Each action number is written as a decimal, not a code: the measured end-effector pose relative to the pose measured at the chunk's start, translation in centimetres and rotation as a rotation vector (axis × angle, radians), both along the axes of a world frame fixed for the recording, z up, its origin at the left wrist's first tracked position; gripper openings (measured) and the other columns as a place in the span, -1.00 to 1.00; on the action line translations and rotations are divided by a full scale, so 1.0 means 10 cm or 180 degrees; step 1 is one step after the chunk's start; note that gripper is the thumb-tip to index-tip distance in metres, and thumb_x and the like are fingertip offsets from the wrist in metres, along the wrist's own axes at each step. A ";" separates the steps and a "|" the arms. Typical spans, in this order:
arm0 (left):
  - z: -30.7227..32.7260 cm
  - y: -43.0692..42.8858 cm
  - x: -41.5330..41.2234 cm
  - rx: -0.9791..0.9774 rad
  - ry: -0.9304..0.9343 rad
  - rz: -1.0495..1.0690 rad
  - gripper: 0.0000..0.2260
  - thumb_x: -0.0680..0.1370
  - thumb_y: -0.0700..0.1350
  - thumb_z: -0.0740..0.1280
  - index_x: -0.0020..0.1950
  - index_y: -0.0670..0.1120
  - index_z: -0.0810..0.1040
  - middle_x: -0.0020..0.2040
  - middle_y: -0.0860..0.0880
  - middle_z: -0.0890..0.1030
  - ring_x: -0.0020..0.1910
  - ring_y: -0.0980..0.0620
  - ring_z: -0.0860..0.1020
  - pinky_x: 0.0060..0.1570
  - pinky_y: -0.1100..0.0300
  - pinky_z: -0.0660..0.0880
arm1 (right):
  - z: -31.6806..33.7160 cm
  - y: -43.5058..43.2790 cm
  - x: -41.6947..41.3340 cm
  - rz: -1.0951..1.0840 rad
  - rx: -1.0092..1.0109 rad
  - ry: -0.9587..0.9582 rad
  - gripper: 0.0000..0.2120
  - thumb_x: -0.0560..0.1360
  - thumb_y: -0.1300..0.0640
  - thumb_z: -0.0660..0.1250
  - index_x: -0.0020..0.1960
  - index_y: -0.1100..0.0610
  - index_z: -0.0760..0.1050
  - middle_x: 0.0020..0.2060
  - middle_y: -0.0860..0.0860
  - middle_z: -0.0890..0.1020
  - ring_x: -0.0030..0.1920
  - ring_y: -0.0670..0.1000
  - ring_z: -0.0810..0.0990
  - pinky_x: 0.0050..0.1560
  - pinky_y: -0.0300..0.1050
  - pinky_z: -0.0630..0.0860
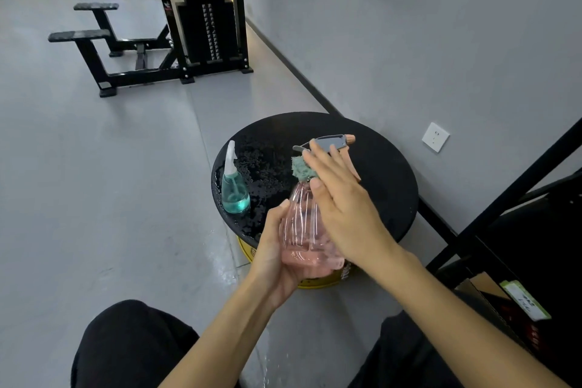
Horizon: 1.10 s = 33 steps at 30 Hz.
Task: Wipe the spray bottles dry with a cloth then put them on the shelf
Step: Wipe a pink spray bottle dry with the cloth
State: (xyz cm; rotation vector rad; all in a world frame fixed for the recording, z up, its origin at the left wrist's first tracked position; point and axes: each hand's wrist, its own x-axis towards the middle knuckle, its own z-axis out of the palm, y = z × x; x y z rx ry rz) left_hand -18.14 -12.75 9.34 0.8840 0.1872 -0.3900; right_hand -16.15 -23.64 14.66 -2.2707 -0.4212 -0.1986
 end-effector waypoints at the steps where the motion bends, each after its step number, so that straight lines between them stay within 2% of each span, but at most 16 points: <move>1: 0.00 0.01 0.01 0.0012 -0.0016 0.0045 -0.56 0.45 0.23 0.18 -0.21 -0.03 0.72 -0.26 -0.09 0.68 -0.34 -0.06 0.65 -0.35 0.07 0.59 | -0.01 0.01 -0.04 0.0020 0.0017 -0.0012 -0.58 0.67 0.10 0.02 0.52 0.01 0.18 0.48 -0.29 0.07 0.49 -0.30 -0.17 0.28 -0.61 -0.22; 3: 0.02 0.03 0.03 -0.0032 -0.0014 0.0152 -0.58 0.48 0.20 0.18 -0.24 -0.02 0.71 -0.26 -0.07 0.68 -0.33 -0.02 0.65 -0.34 0.06 0.59 | -0.04 0.05 -0.15 0.0114 0.0012 -0.0073 -0.58 0.67 0.12 0.02 0.53 0.00 0.17 0.47 -0.32 0.05 0.49 -0.30 -0.17 0.37 -0.50 -0.17; 5: 0.02 0.05 0.05 -0.0175 0.0031 0.0253 -0.57 0.56 0.14 0.15 -0.25 -0.03 0.71 -0.27 -0.05 0.68 -0.32 0.02 0.66 -0.41 0.12 0.58 | -0.12 0.09 -0.28 0.0200 -0.0124 -0.0246 -0.56 0.65 0.15 0.02 0.52 0.01 0.19 0.48 -0.32 0.05 0.50 -0.27 -0.17 0.51 -0.16 -0.06; 7: 0.01 0.05 0.05 -0.0295 0.0025 0.0299 -0.53 0.60 0.09 0.11 -0.26 -0.04 0.72 -0.25 -0.06 0.70 -0.30 0.04 0.67 -0.43 0.18 0.57 | -0.17 0.11 -0.35 0.0208 -0.0236 -0.0348 -0.54 0.61 0.16 0.02 0.51 0.01 0.21 0.51 -0.27 0.10 0.52 -0.22 -0.15 0.51 0.11 0.05; 8: 0.01 0.05 0.04 -0.0327 0.0007 0.0265 -0.53 0.60 0.09 0.11 -0.26 -0.04 0.73 -0.25 -0.05 0.70 -0.30 0.04 0.68 -0.43 0.18 0.57 | -0.17 0.11 -0.34 0.0222 -0.0244 -0.0361 -0.54 0.61 0.16 0.02 0.51 0.01 0.22 0.51 -0.25 0.12 0.52 -0.22 -0.14 0.51 0.12 0.06; 9: 0.00 0.04 0.03 -0.0306 -0.0018 0.0216 -0.54 0.58 0.11 0.12 -0.26 -0.03 0.72 -0.25 -0.05 0.69 -0.31 0.03 0.67 -0.43 0.15 0.57 | -0.16 0.09 -0.31 0.0238 -0.0208 -0.0357 -0.55 0.62 0.16 0.03 0.50 0.02 0.23 0.51 -0.23 0.15 0.52 -0.23 -0.13 0.52 0.05 0.04; 12: 0.00 0.01 -0.01 -0.0107 -0.0012 0.0083 -0.59 0.50 0.18 0.17 -0.22 -0.03 0.71 -0.25 -0.08 0.67 -0.33 -0.03 0.65 -0.31 0.02 0.60 | -0.06 0.02 -0.11 0.0108 0.0036 -0.0166 -0.59 0.66 0.15 0.04 0.50 0.04 0.24 0.50 -0.18 0.19 0.51 -0.26 -0.10 0.42 -0.43 -0.12; 14: -0.01 -0.02 -0.03 -0.0095 0.0079 0.0040 -0.57 0.49 0.20 0.18 -0.18 -0.06 0.71 -0.23 -0.10 0.67 -0.31 -0.07 0.64 -0.18 -0.05 0.56 | -0.01 -0.01 -0.02 -0.0045 0.0096 -0.0052 -0.60 0.66 0.14 0.05 0.50 0.03 0.23 0.50 -0.18 0.19 0.50 -0.25 -0.08 0.34 -0.56 -0.17; 20: 0.02 0.00 0.00 -0.0343 0.0106 0.0266 -0.54 0.57 0.14 0.13 -0.28 -0.03 0.72 -0.31 -0.04 0.67 -0.38 0.03 0.64 -0.44 0.15 0.56 | -0.10 0.06 -0.31 0.0132 0.0167 -0.0182 -0.57 0.66 0.16 0.03 0.52 0.00 0.18 0.50 -0.28 0.09 0.51 -0.27 -0.14 0.42 -0.45 -0.12; 23: 0.03 0.03 0.02 -0.0491 0.0086 0.0412 -0.55 0.55 0.11 0.15 -0.27 -0.08 0.73 -0.26 -0.07 0.69 -0.34 0.04 0.67 -0.43 0.21 0.57 | -0.21 0.11 -0.52 0.0192 0.0036 -0.0400 -0.51 0.59 0.23 0.06 0.50 0.01 0.23 0.51 -0.28 0.10 0.53 -0.20 -0.13 0.51 -0.13 0.05; 25: 0.03 0.04 0.02 -0.0528 0.0021 0.0421 -0.59 0.44 0.13 0.20 -0.29 -0.09 0.73 -0.24 -0.08 0.70 -0.31 0.03 0.68 -0.41 0.23 0.58 | -0.27 0.14 -0.62 0.0171 0.0082 -0.0519 -0.48 0.53 0.34 0.11 0.45 0.04 0.33 0.49 -0.23 0.22 0.54 -0.15 -0.03 0.45 0.12 0.22; 26: 0.04 0.05 0.02 -0.0544 0.0009 0.0392 -0.58 0.42 0.14 0.20 -0.32 -0.10 0.72 -0.27 -0.08 0.70 -0.34 0.04 0.67 -0.44 0.25 0.57 | -0.28 0.13 -0.64 0.0173 0.0178 -0.0587 -0.48 0.50 0.39 0.13 0.41 0.07 0.39 0.46 -0.21 0.29 0.53 -0.13 0.04 0.42 0.14 0.28; 28: 0.01 0.06 0.03 -0.0574 0.0060 0.0304 -0.51 0.53 0.12 0.14 -0.38 -0.10 0.69 -0.35 -0.06 0.67 -0.44 0.06 0.63 -0.54 0.28 0.51 | -0.26 0.10 -0.61 0.0155 0.0489 -0.0701 -0.58 0.53 0.38 0.15 0.31 0.11 0.50 0.37 -0.20 0.41 0.49 -0.14 0.21 0.37 -0.02 0.38; 29: -0.02 0.07 0.03 -0.0536 0.0096 0.0251 -0.47 0.58 0.11 0.10 -0.39 -0.09 0.69 -0.37 -0.05 0.66 -0.46 0.06 0.62 -0.55 0.27 0.50 | -0.22 0.08 -0.57 0.0112 0.0685 -0.0683 -0.66 0.57 0.29 0.14 0.26 0.10 0.52 0.33 -0.23 0.43 0.44 -0.16 0.31 0.32 -0.11 0.43; 31: -0.05 0.07 0.02 -0.0362 0.0109 0.0171 -0.46 0.60 0.13 0.06 -0.32 -0.06 0.70 -0.30 -0.05 0.67 -0.40 0.03 0.64 -0.47 0.16 0.55 | -0.09 0.05 -0.46 -0.0022 0.0972 -0.0605 -0.74 0.62 0.14 0.13 0.18 0.06 0.56 0.21 -0.21 0.54 0.24 -0.19 0.51 0.16 -0.19 0.53; 33: -0.08 0.07 0.02 -0.0288 0.0067 0.0132 -0.50 0.58 0.17 0.08 -0.23 -0.04 0.72 -0.22 -0.07 0.69 -0.33 -0.02 0.65 -0.27 0.02 0.57 | 0.04 0.03 -0.31 -0.0154 0.1058 -0.0633 -0.77 0.63 0.18 0.14 0.12 0.10 0.56 -0.02 -0.14 0.63 0.03 -0.21 0.59 -0.02 -0.28 0.54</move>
